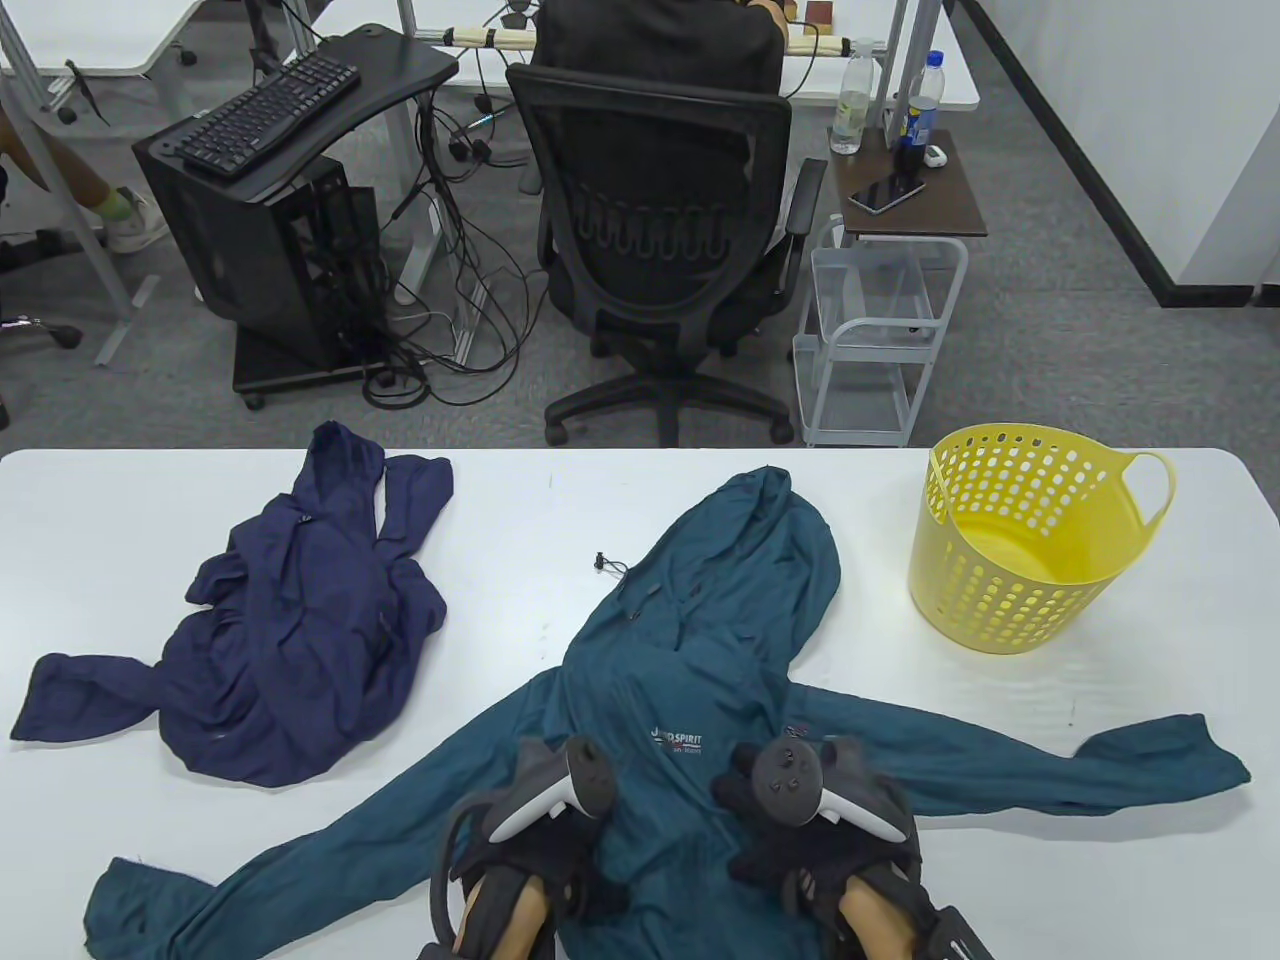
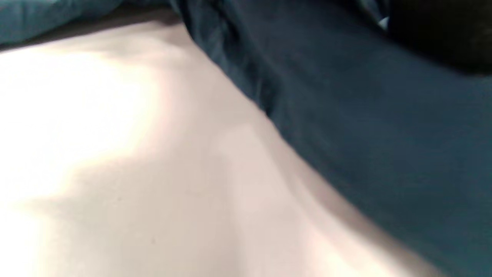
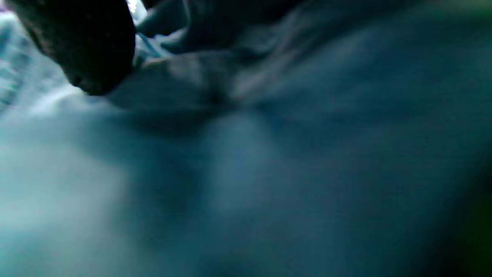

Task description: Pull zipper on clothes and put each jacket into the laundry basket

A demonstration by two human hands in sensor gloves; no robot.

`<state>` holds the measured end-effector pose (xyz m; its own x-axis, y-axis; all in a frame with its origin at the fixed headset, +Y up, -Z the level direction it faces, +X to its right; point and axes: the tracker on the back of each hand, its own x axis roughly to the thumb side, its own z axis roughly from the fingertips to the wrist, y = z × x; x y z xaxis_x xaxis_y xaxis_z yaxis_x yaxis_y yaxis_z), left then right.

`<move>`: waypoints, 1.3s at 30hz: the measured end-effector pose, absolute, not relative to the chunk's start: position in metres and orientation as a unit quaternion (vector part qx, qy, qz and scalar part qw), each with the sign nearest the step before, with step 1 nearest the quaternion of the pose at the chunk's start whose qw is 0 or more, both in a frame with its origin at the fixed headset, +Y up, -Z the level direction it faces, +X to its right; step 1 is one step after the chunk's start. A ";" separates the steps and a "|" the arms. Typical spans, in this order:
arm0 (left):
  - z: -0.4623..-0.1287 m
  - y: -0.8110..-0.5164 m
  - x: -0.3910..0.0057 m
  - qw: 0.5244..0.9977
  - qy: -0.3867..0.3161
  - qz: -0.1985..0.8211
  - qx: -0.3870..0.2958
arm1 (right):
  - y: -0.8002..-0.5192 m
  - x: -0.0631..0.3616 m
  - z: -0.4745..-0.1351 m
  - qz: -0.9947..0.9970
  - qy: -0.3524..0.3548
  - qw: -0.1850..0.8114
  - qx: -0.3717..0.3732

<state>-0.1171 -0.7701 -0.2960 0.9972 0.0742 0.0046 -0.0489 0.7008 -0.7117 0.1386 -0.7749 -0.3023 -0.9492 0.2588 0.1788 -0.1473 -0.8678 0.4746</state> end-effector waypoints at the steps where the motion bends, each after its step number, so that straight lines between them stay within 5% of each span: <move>1: -0.298 -0.772 -0.120 0.923 -0.008 0.025 -0.384 | -0.776 0.145 -0.304 0.962 0.231 0.104 0.105; 17: -0.320 -0.770 -0.146 0.980 0.080 -0.017 -0.182 | -0.781 0.214 -0.326 0.975 0.168 0.129 -0.065; 22: -0.323 -0.773 -0.144 0.979 0.088 -0.032 -0.179 | -0.731 0.166 -0.292 0.985 0.070 0.122 0.099; 25: -0.322 -0.773 -0.142 0.981 0.088 -0.037 -0.168 | -0.725 0.116 -0.262 0.949 0.114 0.141 0.256; 28: -0.318 -0.767 -0.140 0.984 0.077 -0.037 -0.159 | -0.744 0.086 -0.252 0.935 0.205 0.084 0.276; 30: -0.312 -0.754 -0.139 0.988 0.056 -0.021 -0.142 | -0.760 0.082 -0.258 0.937 0.252 0.031 0.240; 33: -0.300 -0.729 -0.132 0.994 0.007 0.039 -0.105 | -0.763 0.090 -0.272 0.951 0.218 0.036 0.216; 39: -0.272 -0.705 -0.084 0.945 -0.240 0.165 -0.149 | -0.775 0.127 -0.305 0.966 0.208 0.090 0.122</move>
